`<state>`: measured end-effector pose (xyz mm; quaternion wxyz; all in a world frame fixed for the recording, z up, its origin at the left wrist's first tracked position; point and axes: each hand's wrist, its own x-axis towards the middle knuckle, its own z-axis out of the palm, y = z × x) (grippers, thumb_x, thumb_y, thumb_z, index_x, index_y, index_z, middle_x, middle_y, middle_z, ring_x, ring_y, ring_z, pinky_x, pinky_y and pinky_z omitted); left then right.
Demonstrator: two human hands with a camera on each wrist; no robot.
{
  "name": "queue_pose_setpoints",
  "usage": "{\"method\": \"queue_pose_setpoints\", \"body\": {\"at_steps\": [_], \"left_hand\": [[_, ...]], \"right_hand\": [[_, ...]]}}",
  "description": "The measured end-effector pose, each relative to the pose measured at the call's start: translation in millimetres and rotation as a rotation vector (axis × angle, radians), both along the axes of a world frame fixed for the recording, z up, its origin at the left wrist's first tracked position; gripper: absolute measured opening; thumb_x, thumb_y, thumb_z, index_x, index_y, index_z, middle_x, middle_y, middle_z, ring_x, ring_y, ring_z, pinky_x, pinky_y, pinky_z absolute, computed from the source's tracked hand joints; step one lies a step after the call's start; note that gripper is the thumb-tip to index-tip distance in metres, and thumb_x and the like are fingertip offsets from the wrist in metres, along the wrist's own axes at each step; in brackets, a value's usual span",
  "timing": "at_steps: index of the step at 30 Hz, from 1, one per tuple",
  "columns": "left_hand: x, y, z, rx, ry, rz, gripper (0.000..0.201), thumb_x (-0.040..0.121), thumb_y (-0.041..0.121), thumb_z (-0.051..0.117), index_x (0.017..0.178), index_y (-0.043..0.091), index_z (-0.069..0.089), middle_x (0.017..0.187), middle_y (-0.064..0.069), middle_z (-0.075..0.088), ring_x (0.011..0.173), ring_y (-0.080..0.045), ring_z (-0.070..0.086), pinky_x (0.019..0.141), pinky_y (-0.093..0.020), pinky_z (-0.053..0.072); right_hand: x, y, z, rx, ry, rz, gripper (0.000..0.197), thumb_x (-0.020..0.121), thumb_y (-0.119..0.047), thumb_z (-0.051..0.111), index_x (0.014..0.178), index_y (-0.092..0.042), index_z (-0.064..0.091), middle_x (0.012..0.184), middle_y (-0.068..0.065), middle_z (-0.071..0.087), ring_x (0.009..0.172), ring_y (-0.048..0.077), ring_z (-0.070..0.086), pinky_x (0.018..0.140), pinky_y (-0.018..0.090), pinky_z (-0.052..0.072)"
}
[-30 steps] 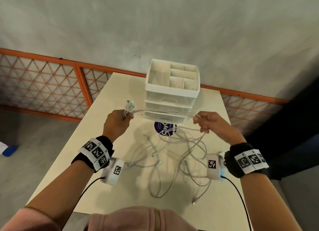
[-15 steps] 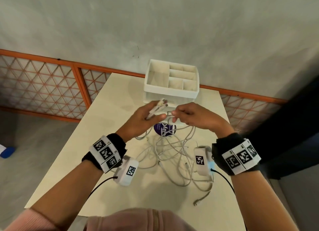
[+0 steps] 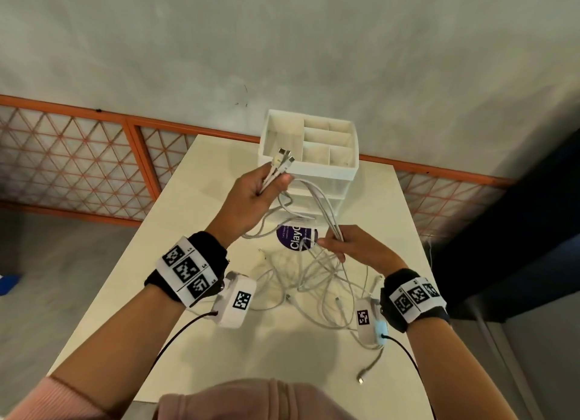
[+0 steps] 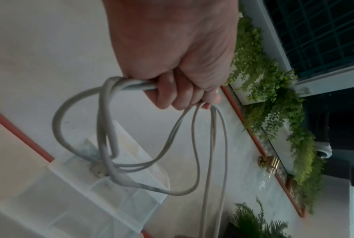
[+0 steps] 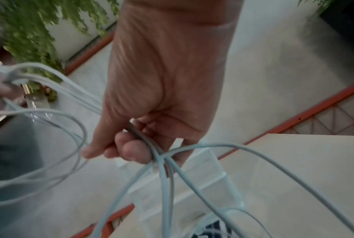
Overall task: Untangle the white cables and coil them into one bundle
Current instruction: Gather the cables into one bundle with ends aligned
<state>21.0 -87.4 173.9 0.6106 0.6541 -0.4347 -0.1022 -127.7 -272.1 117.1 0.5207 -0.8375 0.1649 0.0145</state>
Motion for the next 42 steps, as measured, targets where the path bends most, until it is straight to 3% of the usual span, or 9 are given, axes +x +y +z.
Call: {"method": "queue_pose_setpoints", "body": {"at_steps": [8,12,17,22,25,29,33,36,42], "left_hand": [[6,5,-17,-0.018,0.056,0.166,0.023,0.095,0.035,0.048,0.075,0.024,0.055,0.044,0.012,0.036,0.046,-0.006,0.027,0.052,-0.028,0.026],[32,12,-41,0.259,-0.001,0.420,0.036,0.096,0.033,0.047,0.085,0.002,0.062,0.064,0.004,0.055,0.059,-0.015,0.046,0.059,-0.028,0.027],[42,21,-84,0.607,0.014,0.315,0.021,0.090,0.027,0.059,0.077,0.011,0.062,0.065,-0.004,0.053,0.082,-0.036,0.060,0.066,-0.031,0.036],[14,17,-61,0.209,0.005,0.318,0.017,0.090,0.021,0.059,0.107,0.017,0.055,0.070,0.004,0.057,0.060,-0.009,0.049,0.063,-0.023,0.040],[-3,7,-46,0.247,-0.037,-0.039,0.033,0.092,0.038,0.054,0.124,0.030,0.051,0.101,0.003,0.069,0.087,-0.006,0.064,0.079,-0.023,0.048],[-15,-7,-44,0.425,0.025,-0.261,0.011,0.094,0.034,0.051,0.098,0.035,0.061,0.079,0.022,0.066,0.075,0.011,0.060,0.072,-0.010,0.042],[-15,-7,-36,0.418,-0.107,-0.220,0.033,0.096,0.027,0.049,0.063,0.029,0.048,0.052,0.012,0.049,0.048,0.007,0.049,0.053,-0.010,0.036],[-7,-4,-29,0.309,-0.122,-0.092,0.034,0.095,0.030,0.048,0.061,0.030,0.044,0.053,0.011,0.045,0.051,0.003,0.045,0.055,-0.011,0.034],[8,3,-6,0.194,-0.130,-0.001,0.033,0.095,0.030,0.050,0.062,0.027,0.045,0.057,0.008,0.042,0.055,-0.004,0.039,0.058,-0.016,0.033]], "right_hand": [[4,-12,1,-0.028,-0.008,0.023,0.015,0.094,-0.016,0.055,0.080,-0.012,0.059,0.075,0.004,0.063,0.070,0.003,0.061,0.075,0.012,0.047],[0,-10,39,-0.022,-0.124,0.017,0.016,0.096,-0.018,0.050,0.094,-0.011,0.064,0.071,0.001,0.060,0.071,0.006,0.060,0.076,0.012,0.044],[10,-7,61,-0.102,-0.134,0.029,0.027,0.099,-0.020,0.044,0.106,-0.008,0.067,0.064,-0.002,0.047,0.059,0.009,0.047,0.065,0.016,0.041],[21,1,48,-0.236,0.034,0.103,0.026,0.099,-0.017,0.045,0.104,-0.005,0.068,0.061,-0.005,0.048,0.051,0.004,0.044,0.059,0.018,0.038],[25,13,48,-0.246,0.040,0.166,0.024,0.098,-0.018,0.047,0.102,-0.004,0.067,0.062,-0.003,0.052,0.051,0.004,0.046,0.058,0.018,0.039],[28,19,54,-0.251,0.006,0.202,0.022,0.097,-0.018,0.051,0.092,-0.002,0.066,0.064,-0.001,0.056,0.056,0.010,0.048,0.060,0.021,0.041],[20,11,46,-0.117,-0.056,0.134,0.021,0.093,-0.022,0.058,0.101,-0.004,0.065,0.074,0.002,0.065,0.067,0.010,0.060,0.067,0.018,0.047],[7,-4,25,-0.174,0.041,0.115,0.022,0.088,-0.032,0.063,0.100,-0.014,0.067,0.099,0.002,0.071,0.095,0.012,0.066,0.086,0.020,0.047],[-16,-19,-38,-0.167,0.205,0.036,0.019,0.088,-0.033,0.063,0.085,-0.015,0.066,0.094,0.001,0.071,0.083,-0.003,0.063,0.085,0.030,0.045]]}}
